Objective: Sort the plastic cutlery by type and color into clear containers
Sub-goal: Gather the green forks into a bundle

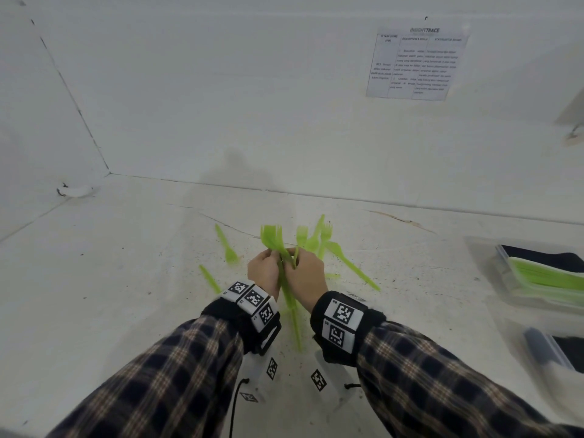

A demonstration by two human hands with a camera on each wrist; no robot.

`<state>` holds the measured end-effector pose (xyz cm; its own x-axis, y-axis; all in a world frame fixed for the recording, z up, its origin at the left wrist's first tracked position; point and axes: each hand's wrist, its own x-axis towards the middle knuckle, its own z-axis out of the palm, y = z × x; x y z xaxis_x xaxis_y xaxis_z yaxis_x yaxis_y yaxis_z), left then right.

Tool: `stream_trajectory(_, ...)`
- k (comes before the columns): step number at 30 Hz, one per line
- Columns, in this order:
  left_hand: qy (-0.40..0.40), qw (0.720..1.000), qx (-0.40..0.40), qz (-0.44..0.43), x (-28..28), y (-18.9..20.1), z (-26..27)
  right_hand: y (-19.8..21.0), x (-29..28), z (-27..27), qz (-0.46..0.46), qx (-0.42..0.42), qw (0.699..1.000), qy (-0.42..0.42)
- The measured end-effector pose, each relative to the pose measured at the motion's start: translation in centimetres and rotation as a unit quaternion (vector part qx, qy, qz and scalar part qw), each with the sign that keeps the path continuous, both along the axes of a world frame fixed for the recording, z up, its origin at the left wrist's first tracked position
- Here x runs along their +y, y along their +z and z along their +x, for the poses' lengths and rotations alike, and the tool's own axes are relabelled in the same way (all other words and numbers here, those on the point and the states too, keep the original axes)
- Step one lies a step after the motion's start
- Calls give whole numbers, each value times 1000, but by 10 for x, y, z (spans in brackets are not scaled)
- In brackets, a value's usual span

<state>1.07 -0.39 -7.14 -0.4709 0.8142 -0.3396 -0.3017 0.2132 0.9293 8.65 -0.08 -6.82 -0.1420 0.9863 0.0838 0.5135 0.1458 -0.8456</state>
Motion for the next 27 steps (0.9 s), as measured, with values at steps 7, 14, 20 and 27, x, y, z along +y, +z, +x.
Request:
stream_trajectory(7, 9, 1000, 7, 24, -4, 0, 1, 8, -1, 5, -41, 42, 998, 15)
stream_trajectory(14, 17, 999, -41, 4, -1, 7, 1, 15, 1, -1, -82, 83, 993, -1)
stream_trajectory(20, 8, 1000, -11, 8, -2, 6, 5, 11, 3, 0, -49, 38, 998, -18)
stream_trajectory(27, -10, 1000, -28, -5, -3, 8, 7, 13, 6, 3, -70, 93, 992, -47)
